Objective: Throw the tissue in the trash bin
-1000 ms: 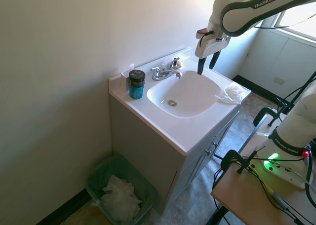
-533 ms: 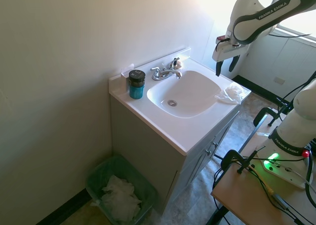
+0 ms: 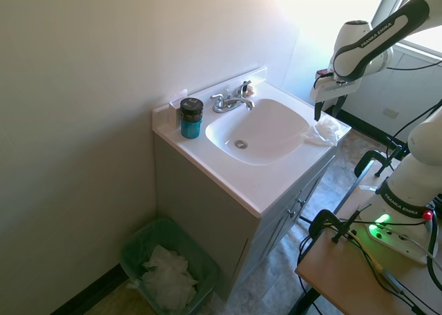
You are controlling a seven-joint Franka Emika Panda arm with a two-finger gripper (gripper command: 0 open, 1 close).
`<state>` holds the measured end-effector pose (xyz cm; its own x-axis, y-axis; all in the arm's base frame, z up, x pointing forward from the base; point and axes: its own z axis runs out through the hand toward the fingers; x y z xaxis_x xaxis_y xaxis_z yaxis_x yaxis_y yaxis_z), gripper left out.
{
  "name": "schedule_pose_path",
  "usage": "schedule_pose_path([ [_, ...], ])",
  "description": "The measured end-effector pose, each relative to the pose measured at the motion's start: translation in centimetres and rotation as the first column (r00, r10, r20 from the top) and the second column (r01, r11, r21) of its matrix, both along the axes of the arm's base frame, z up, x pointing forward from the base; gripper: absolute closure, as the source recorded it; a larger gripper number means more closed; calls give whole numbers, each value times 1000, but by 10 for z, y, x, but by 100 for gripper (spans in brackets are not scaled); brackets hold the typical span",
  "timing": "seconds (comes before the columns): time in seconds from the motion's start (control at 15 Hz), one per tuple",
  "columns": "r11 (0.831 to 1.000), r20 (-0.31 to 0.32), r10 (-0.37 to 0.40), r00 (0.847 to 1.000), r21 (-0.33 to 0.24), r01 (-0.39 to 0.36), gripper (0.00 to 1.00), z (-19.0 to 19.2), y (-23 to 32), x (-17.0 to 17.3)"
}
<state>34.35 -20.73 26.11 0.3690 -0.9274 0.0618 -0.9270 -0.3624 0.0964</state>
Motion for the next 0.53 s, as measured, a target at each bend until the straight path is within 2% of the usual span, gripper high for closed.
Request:
schedule_pose_path([
  [0.33,999,-10,26,1000,26,-26,0,-11,0,-10],
  [0.4,999,-13,31,999,31,-31,100,-13,3,-10],
  [0.53,998,-13,44,999,40,-43,100,-14,8,-8],
])
